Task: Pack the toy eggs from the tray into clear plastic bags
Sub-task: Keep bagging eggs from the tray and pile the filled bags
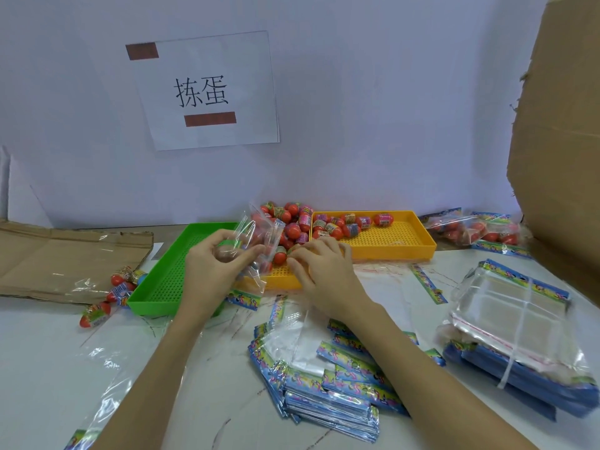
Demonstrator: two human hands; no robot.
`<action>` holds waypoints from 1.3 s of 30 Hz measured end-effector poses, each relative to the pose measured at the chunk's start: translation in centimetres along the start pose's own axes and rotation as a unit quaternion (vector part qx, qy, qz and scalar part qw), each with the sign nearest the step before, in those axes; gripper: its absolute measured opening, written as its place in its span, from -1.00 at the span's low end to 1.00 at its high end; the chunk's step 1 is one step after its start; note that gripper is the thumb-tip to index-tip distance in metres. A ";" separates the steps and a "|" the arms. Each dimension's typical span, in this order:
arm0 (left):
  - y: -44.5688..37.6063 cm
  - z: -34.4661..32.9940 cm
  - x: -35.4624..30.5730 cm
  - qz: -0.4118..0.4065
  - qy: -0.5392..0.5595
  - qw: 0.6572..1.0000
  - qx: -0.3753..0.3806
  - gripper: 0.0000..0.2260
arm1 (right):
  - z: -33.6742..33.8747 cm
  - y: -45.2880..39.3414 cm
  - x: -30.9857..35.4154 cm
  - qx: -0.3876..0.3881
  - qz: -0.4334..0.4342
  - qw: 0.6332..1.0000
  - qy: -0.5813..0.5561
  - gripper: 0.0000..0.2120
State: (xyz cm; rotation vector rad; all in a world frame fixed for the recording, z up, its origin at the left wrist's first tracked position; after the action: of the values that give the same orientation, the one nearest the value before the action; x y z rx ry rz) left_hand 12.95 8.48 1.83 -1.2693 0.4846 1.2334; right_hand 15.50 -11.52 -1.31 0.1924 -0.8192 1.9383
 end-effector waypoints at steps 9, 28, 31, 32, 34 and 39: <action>0.2 -1.4 -1.0 -0.022 0.009 0.998 0.050 -0.69 | 6.0 0.5 0.0 -0.186 -0.026 0.950 -0.251 -0.74; 1.1 -3.8 -1.4 -0.053 0.005 0.992 0.118 -0.64 | 6.1 0.5 2.9 -0.098 0.031 0.928 -0.357 -0.76; 1.1 -3.8 -1.3 -0.058 0.002 0.991 0.121 -0.65 | 6.3 0.5 2.8 -0.102 0.035 0.942 -0.317 -0.79; 1.1 -3.8 -1.4 -0.062 0.002 0.991 0.122 -0.64 | 6.3 0.5 2.8 -0.102 0.037 0.944 -0.312 -0.80; 1.1 -3.9 -1.5 -0.064 0.005 0.990 0.126 -0.65 | 5.9 0.5 2.9 -0.090 0.035 0.944 -0.314 -0.81; 1.1 -4.1 -1.5 -0.063 0.024 0.989 0.129 -0.70 | 5.5 0.8 3.6 -0.082 0.043 0.948 -0.305 -0.92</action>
State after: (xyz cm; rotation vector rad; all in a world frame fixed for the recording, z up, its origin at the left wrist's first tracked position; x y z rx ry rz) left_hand 12.84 3.96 1.36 -1.0945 0.5707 1.0012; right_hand 11.93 -12.55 4.17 0.6881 -1.4070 1.8950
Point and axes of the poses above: each hand's wrist, its own y-axis away from the middle knuckle, its own z-axis out of the back of the hand, x = y × z, the point moved 7 cm from there along -y, towards the middle knuckle, and after that the axes turned 9 degrees about -y, right-handed, at the moved point
